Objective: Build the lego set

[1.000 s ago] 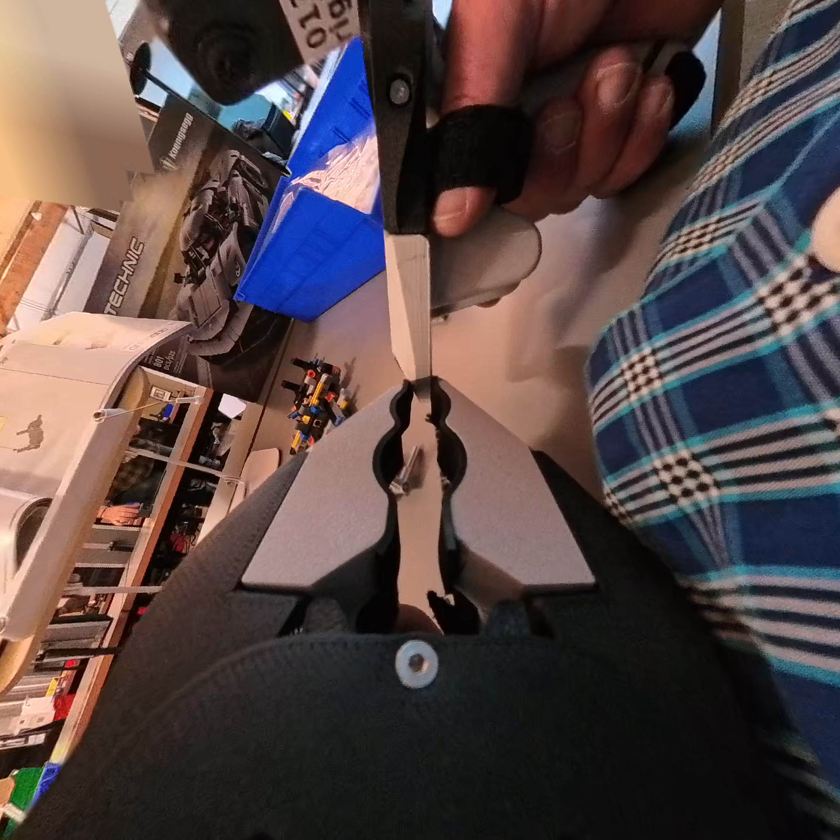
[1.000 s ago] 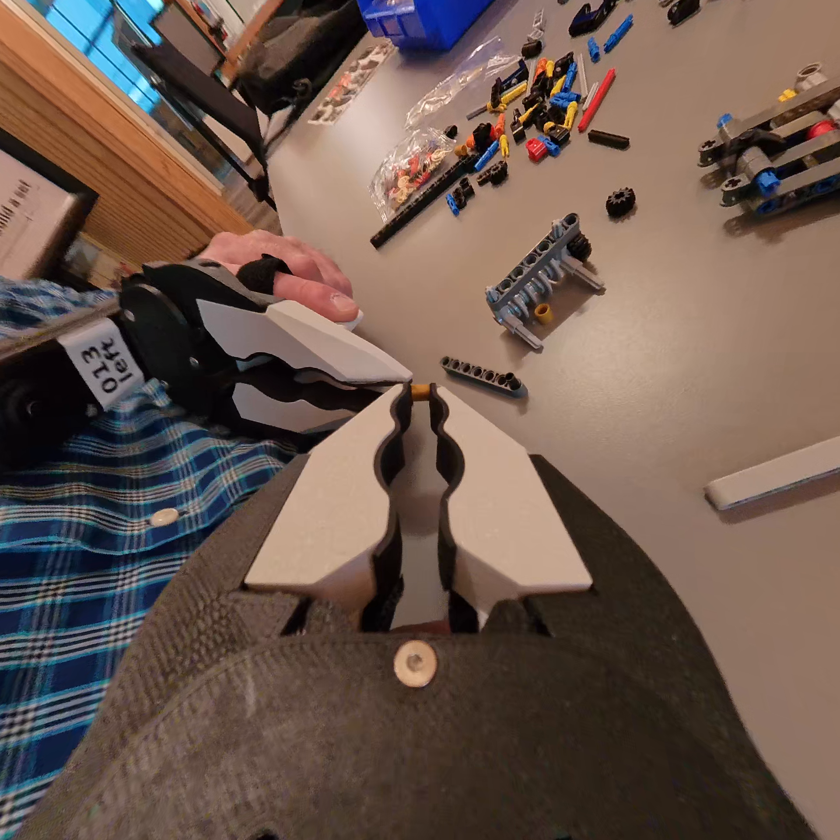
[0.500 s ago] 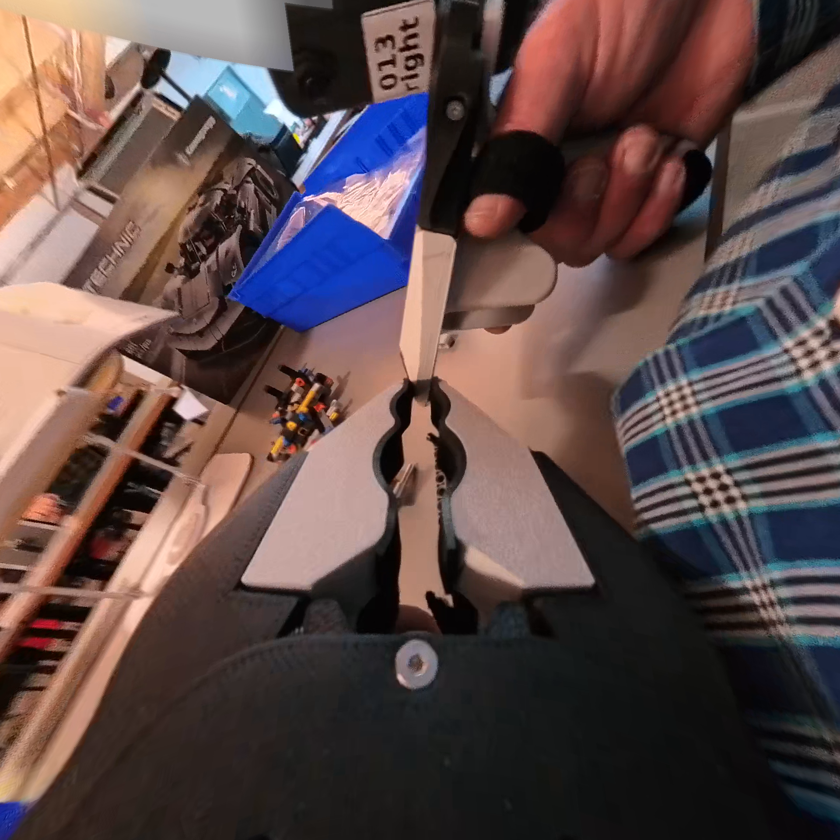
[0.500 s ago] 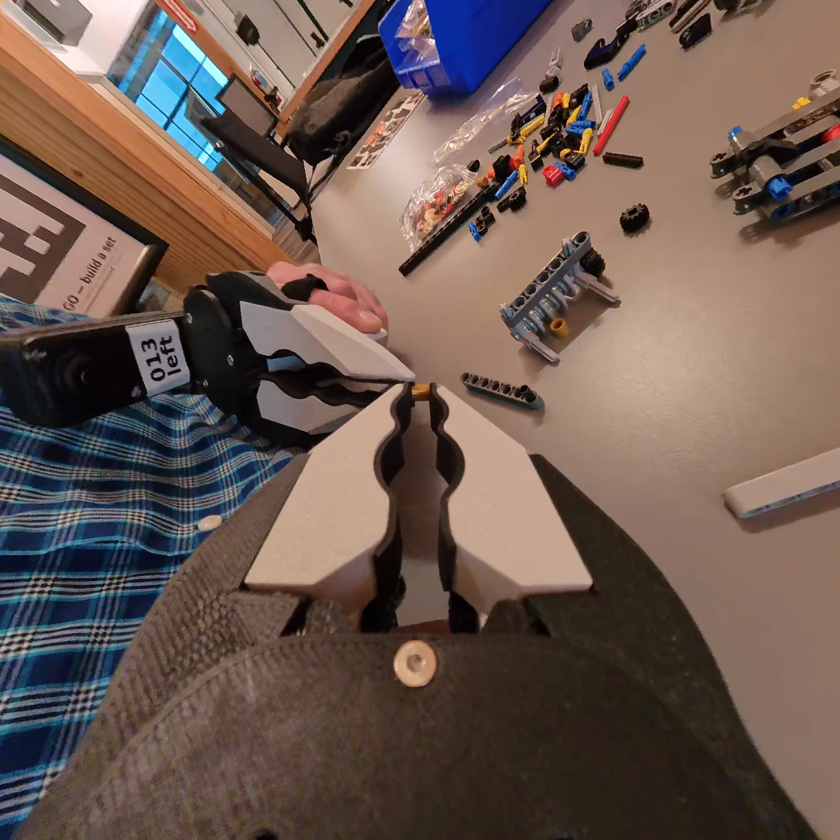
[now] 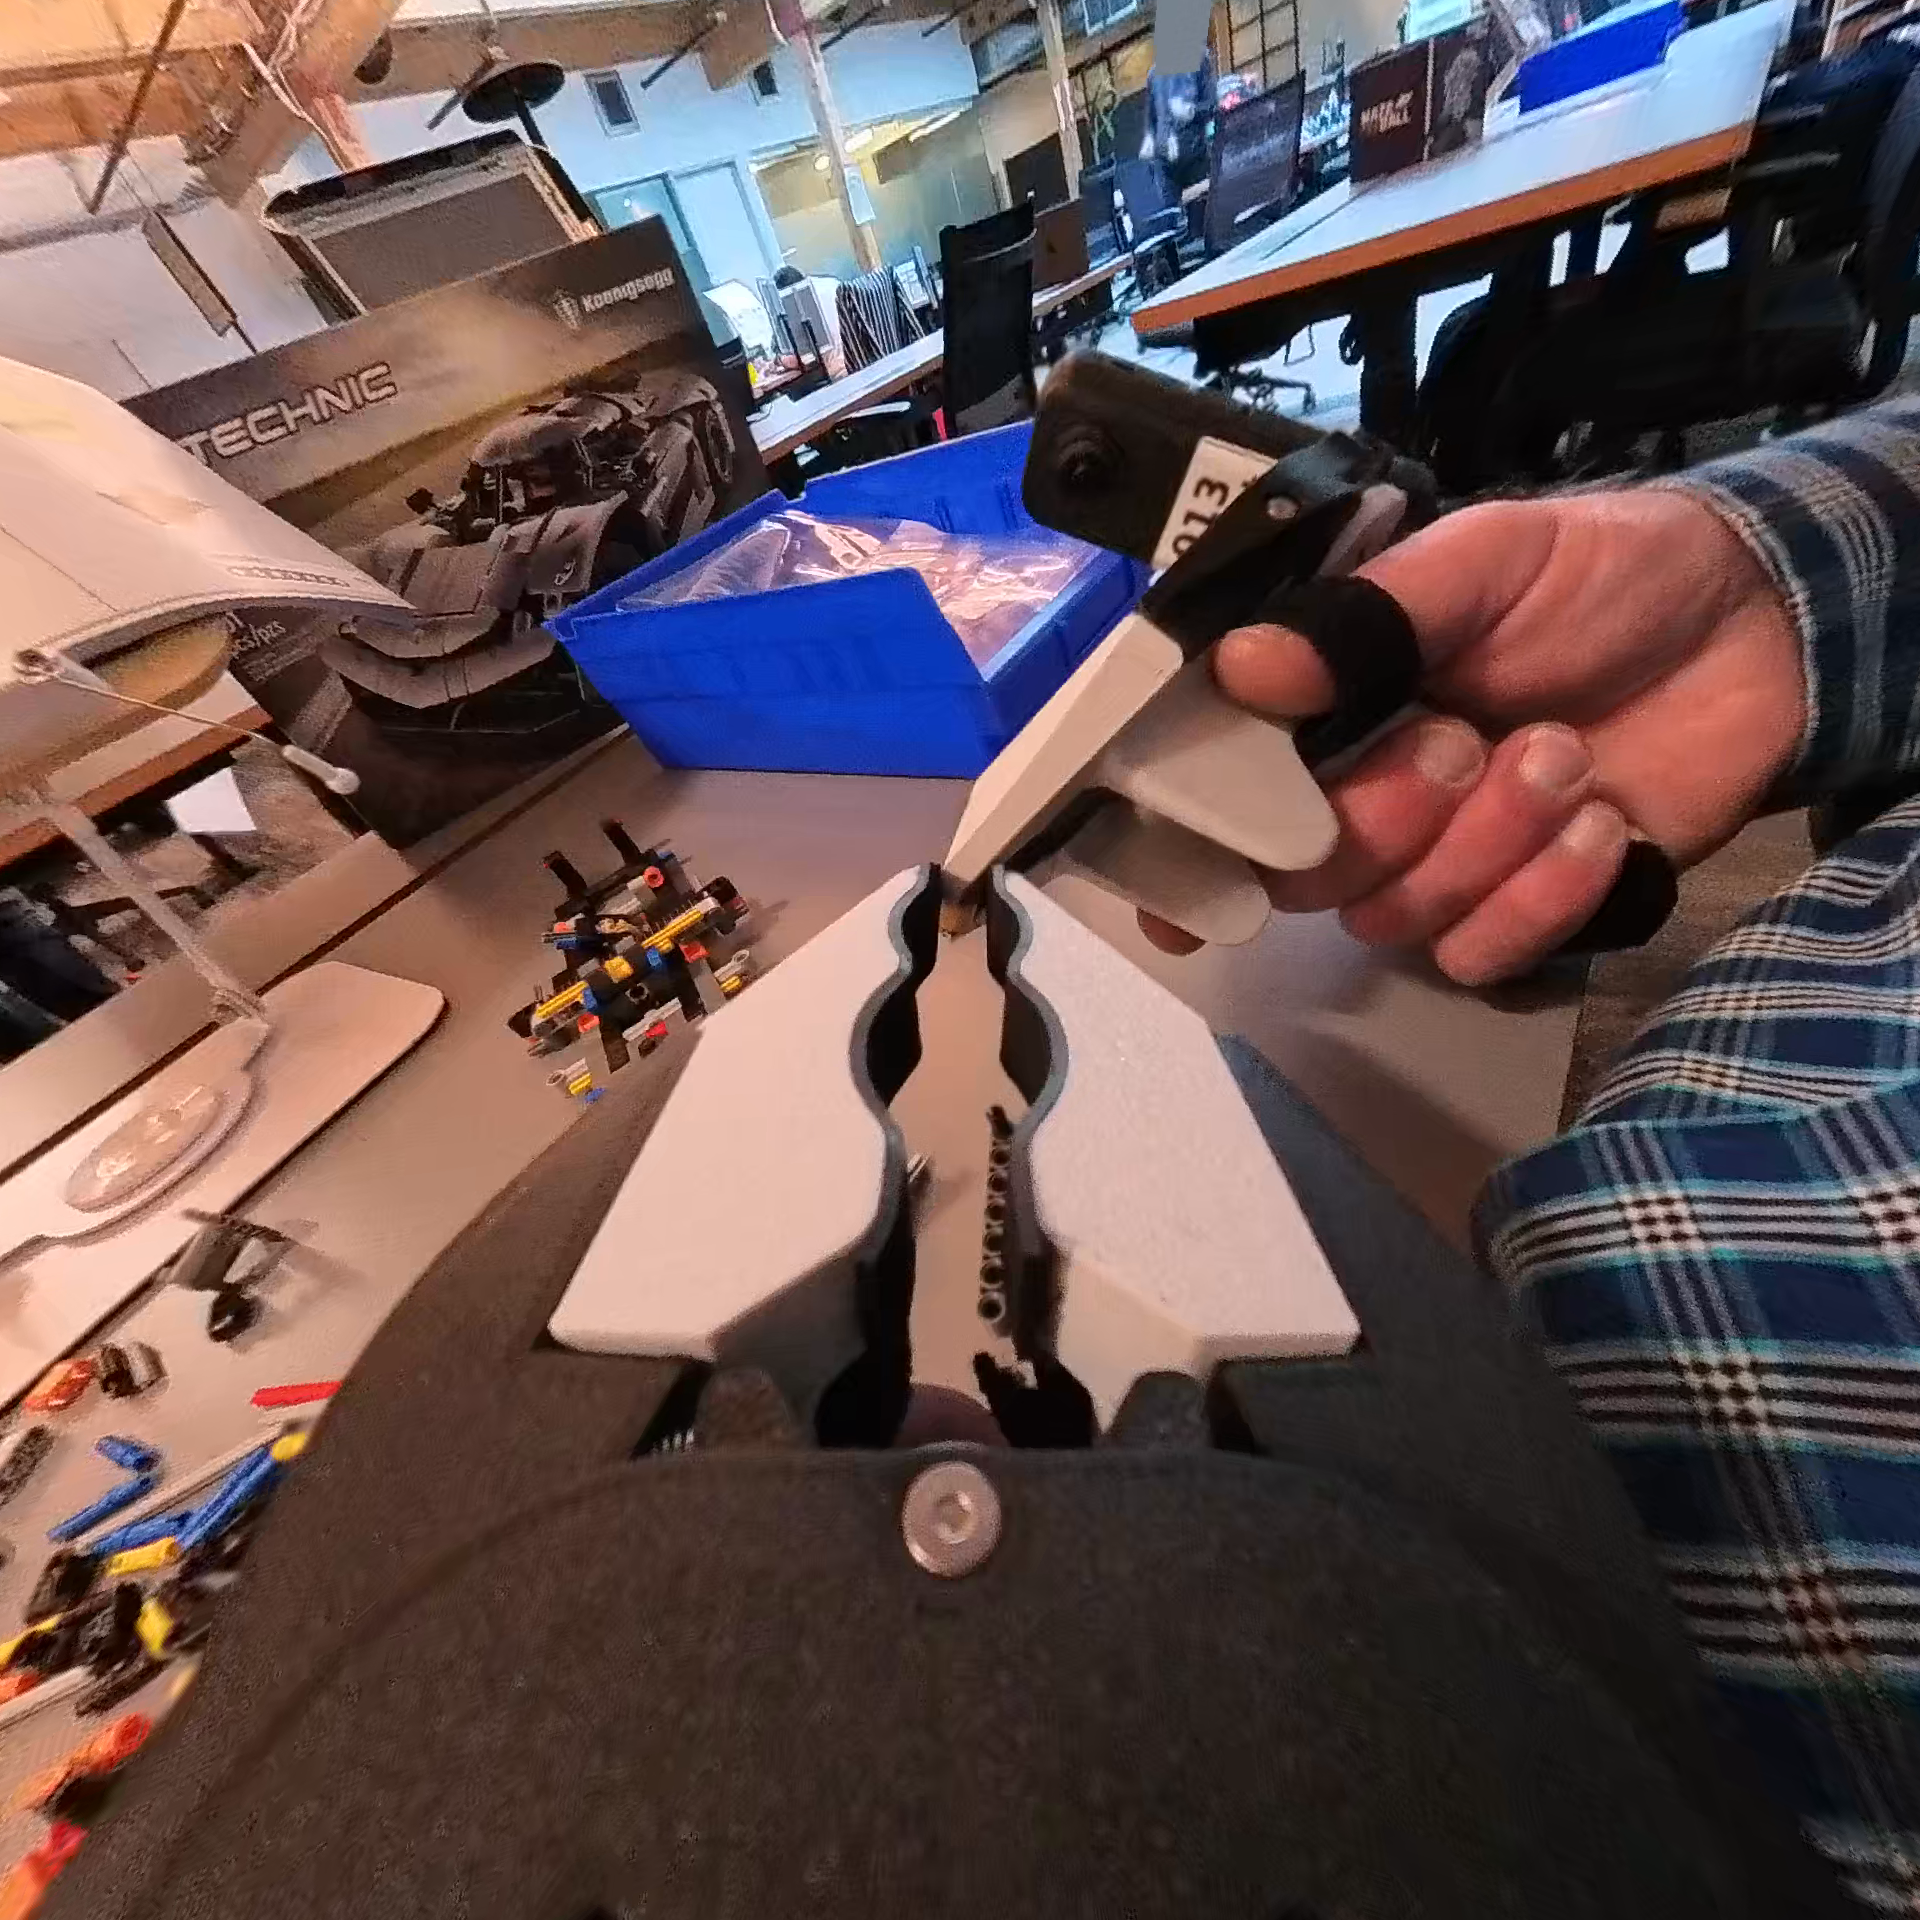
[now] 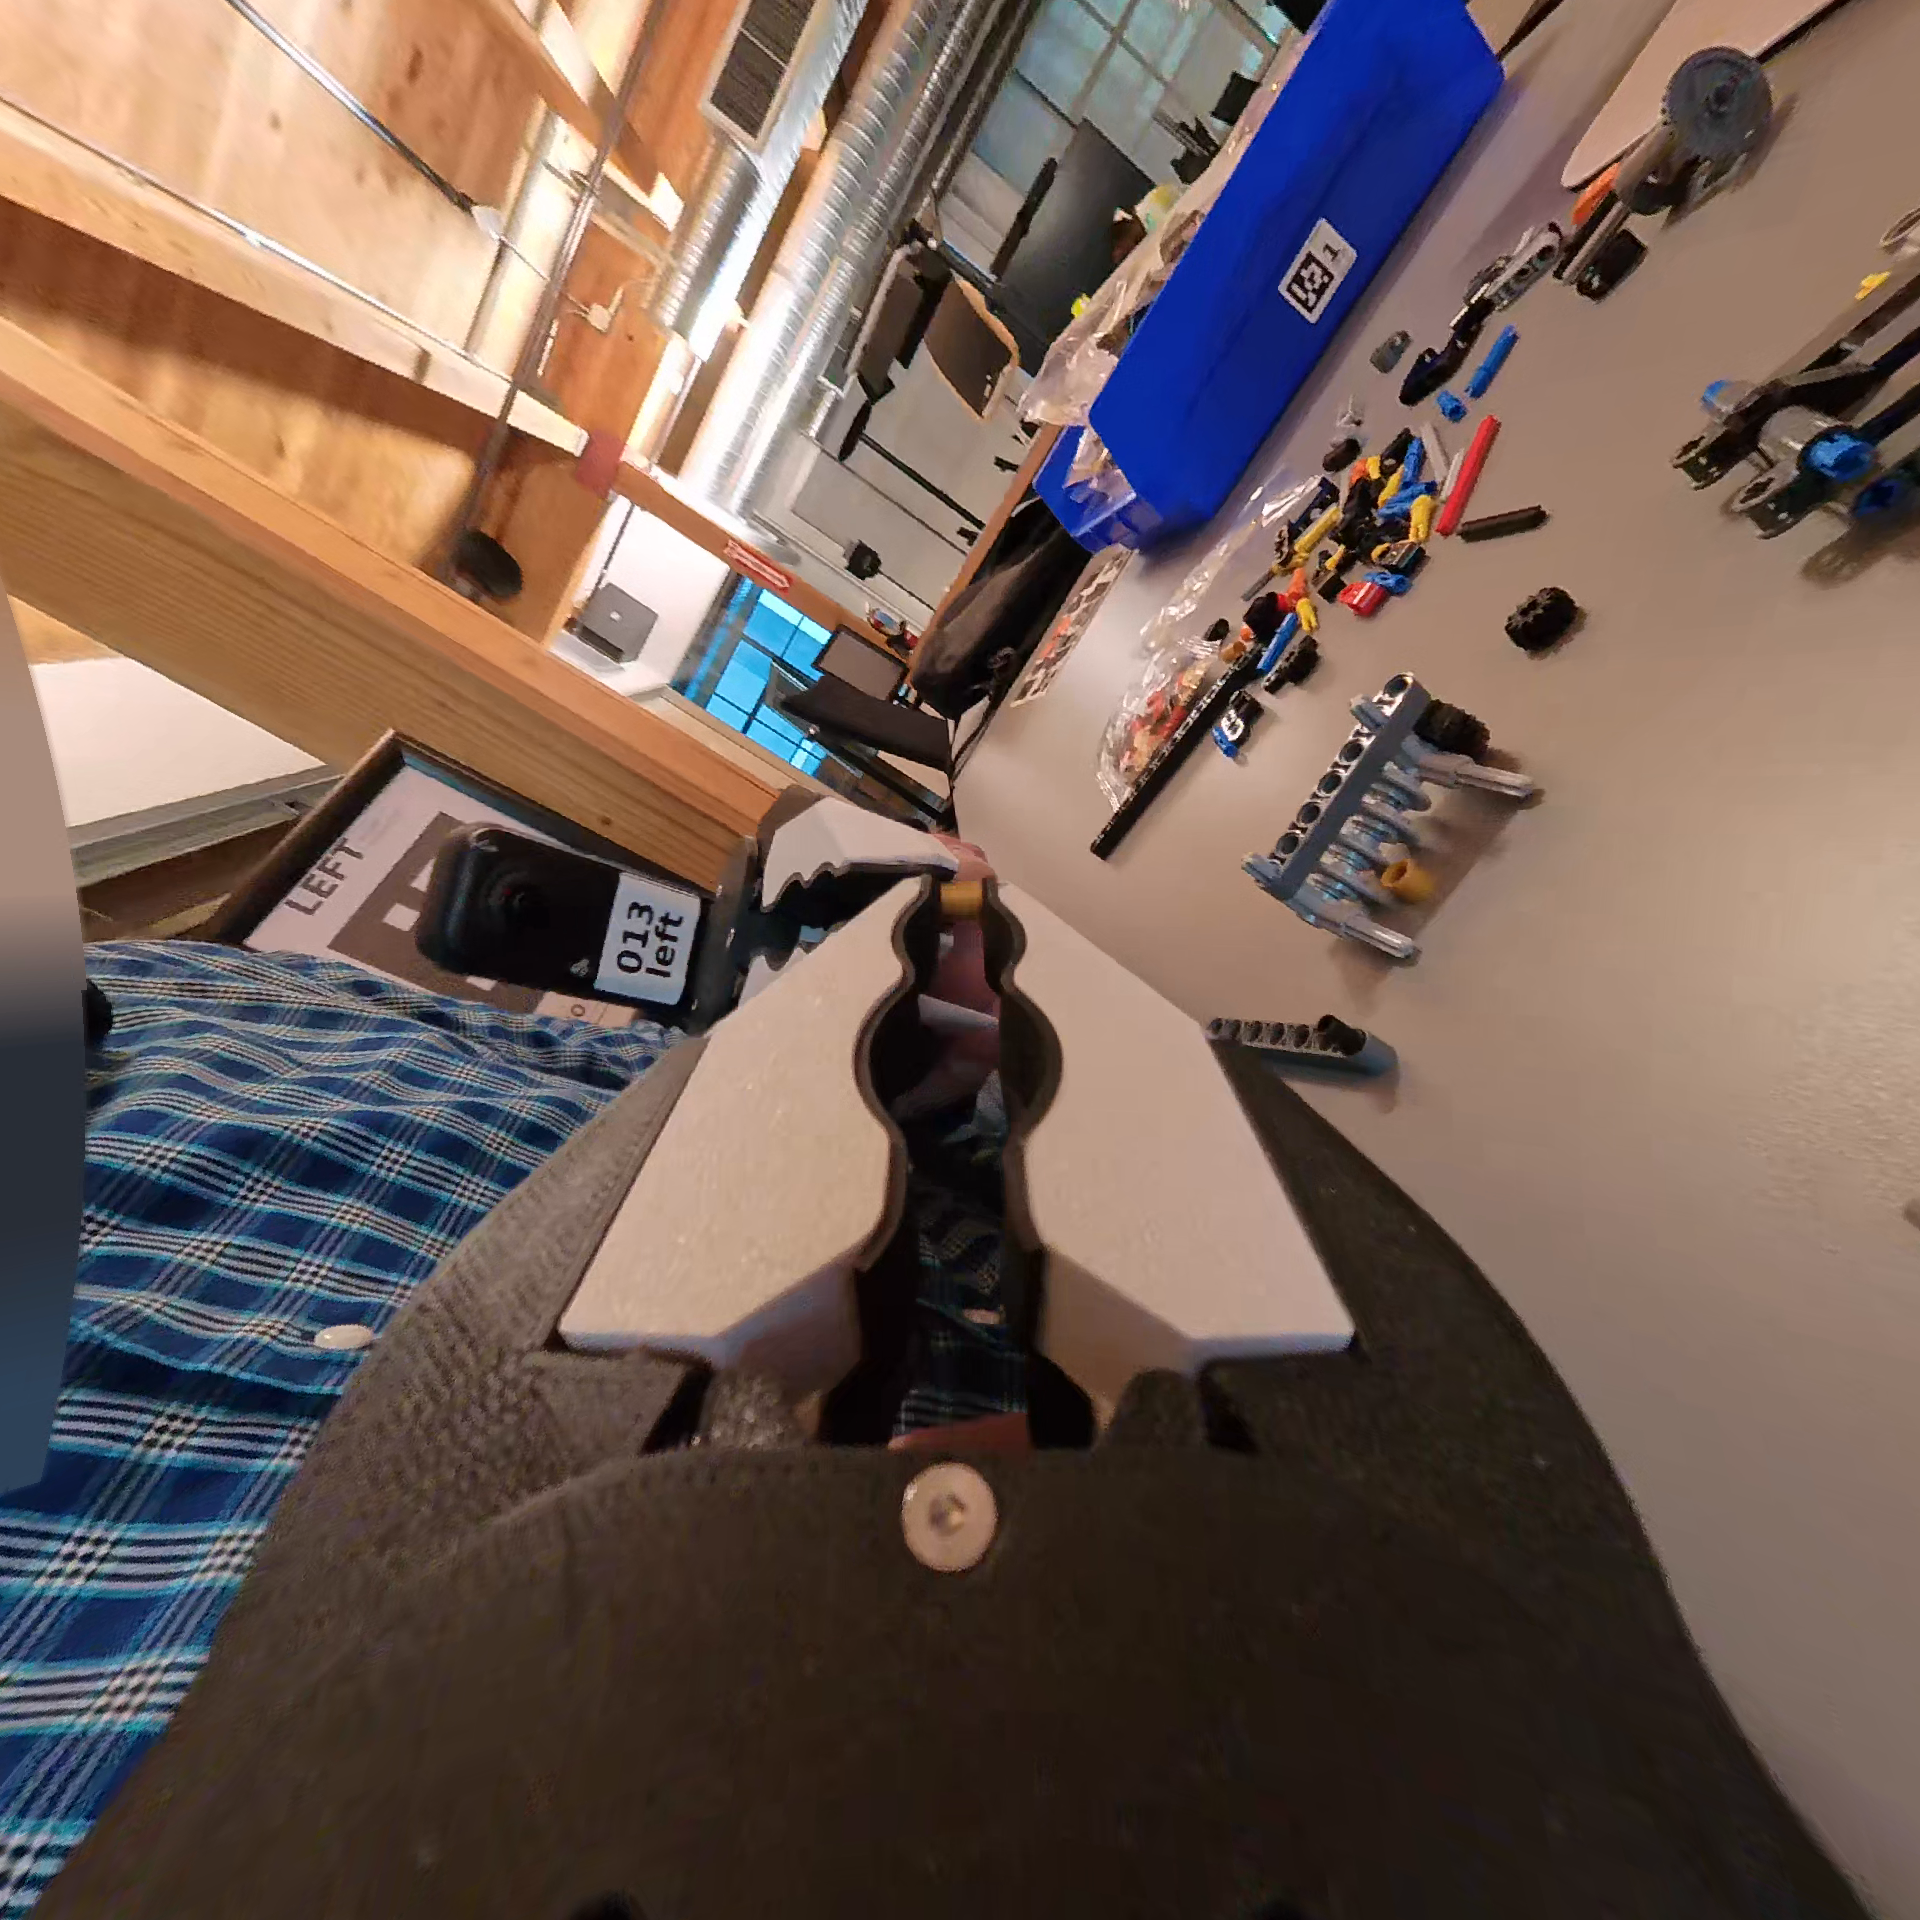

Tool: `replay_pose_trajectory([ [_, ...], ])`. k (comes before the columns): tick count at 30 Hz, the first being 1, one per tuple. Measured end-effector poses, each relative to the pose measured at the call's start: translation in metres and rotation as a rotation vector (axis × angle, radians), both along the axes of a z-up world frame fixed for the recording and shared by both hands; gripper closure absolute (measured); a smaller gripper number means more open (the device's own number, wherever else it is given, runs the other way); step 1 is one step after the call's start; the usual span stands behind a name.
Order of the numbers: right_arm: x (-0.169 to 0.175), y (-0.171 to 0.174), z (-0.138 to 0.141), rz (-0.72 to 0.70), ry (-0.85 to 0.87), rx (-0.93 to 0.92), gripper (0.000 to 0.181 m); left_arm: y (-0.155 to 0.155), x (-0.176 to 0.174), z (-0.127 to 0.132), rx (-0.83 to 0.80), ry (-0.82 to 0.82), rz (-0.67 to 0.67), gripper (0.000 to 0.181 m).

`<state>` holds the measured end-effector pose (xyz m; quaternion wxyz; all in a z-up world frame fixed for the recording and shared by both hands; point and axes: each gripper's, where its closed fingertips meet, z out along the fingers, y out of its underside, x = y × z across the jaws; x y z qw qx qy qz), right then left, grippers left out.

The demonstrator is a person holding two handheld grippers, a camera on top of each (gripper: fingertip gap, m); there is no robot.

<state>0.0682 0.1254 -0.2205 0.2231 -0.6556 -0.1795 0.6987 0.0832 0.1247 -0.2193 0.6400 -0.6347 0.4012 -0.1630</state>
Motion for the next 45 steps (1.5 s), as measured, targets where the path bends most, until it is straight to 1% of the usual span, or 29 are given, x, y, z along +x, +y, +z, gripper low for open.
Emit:
replay_pose_trajectory([
  [2, 0.001, 0.000, 0.003, 0.009, 0.031, -0.015, 0.177, 0.000, 0.001, 0.002, -0.036, -0.049, -0.019, 0.176],
  [6, 0.003, 0.002, 0.006, 0.005, 0.060, -0.019, 0.174, 0.001, -0.001, 0.003, -0.074, -0.095, -0.032, 0.177],
  [10, 0.005, 0.001, 0.006, 0.004, 0.057, -0.008, 0.171, 0.002, -0.002, 0.002, -0.078, -0.089, -0.034, 0.177],
  [12, 0.008, 0.006, 0.004, -0.020, 0.032, 0.010, 0.169, 0.003, -0.003, 0.001, -0.091, -0.087, -0.034, 0.177],
  [14, 0.015, 0.013, 0.000, -0.054, -0.024, 0.065, 0.169, 0.004, -0.004, -0.004, -0.115, -0.052, -0.036, 0.177],
  [16, 0.019, 0.016, -0.013, -0.072, -0.150, 0.153, 0.168, 0.007, -0.006, -0.011, -0.135, 0.013, -0.018, 0.178],
  [18, 0.024, 0.020, -0.023, -0.090, -0.269, 0.254, 0.169, 0.009, -0.004, -0.029, -0.198, 0.113, -0.016, 0.177],
  [19, 0.026, 0.022, -0.030, -0.093, -0.335, 0.304, 0.169, 0.011, -0.005, -0.033, -0.203, 0.139, 0.001, 0.178],
  [21, 0.029, 0.022, -0.038, -0.081, -0.401, 0.346, 0.169, 0.014, -0.005, -0.045, -0.241, 0.201, 0.014, 0.177],
  [22, 0.029, 0.021, -0.040, -0.066, -0.405, 0.334, 0.169, 0.016, -0.006, -0.048, -0.245, 0.221, 0.026, 0.178],
  [26, 0.028, 0.021, -0.042, -0.054, -0.406, 0.320, 0.169, 0.015, -0.001, -0.064, -0.318, 0.305, 0.007, 0.178],
  [30, 0.028, 0.020, -0.041, -0.048, -0.404, 0.325, 0.169, 0.017, -0.003, -0.072, -0.361, 0.332, 0.026, 0.177],
  [45, 0.027, 0.019, -0.042, -0.038, -0.412, 0.325, 0.170, 0.021, -0.002, -0.076, -0.439, 0.330, 0.041, 0.177],
])
